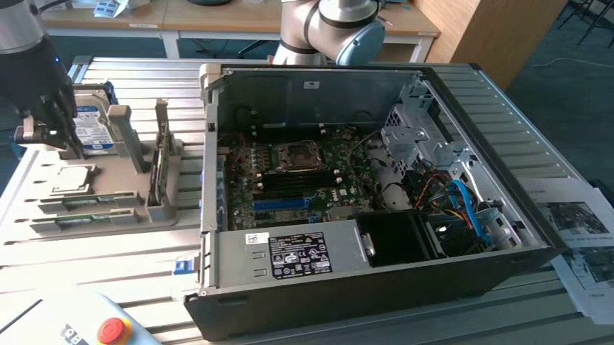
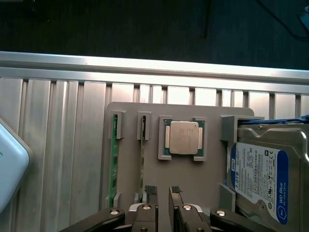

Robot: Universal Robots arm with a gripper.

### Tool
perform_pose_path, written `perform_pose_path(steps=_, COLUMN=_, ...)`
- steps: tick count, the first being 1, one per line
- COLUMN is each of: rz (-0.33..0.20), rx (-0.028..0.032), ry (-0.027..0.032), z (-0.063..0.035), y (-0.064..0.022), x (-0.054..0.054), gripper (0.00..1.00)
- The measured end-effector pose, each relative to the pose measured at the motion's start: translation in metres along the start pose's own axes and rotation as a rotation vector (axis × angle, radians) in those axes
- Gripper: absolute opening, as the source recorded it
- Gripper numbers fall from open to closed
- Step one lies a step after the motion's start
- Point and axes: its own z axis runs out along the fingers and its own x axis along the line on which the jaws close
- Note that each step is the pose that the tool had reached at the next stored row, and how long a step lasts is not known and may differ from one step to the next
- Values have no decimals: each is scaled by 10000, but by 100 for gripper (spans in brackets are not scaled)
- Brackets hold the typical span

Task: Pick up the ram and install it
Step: 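Pick up the ram and move it above insertion slot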

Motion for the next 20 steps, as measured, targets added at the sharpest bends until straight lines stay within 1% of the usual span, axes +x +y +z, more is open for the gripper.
perform_pose_path(steps=8, rz=0, rx=0, ry=0, z=90, y=-4, x=2, gripper=24)
perform_pose_path(steps=14, rz=0, rx=0, ry=1, z=91, y=-4, x=6, gripper=24)
perform_pose_path(steps=20, rz=0, rx=0, ry=1, z=89, y=-2, x=66, gripper=24)
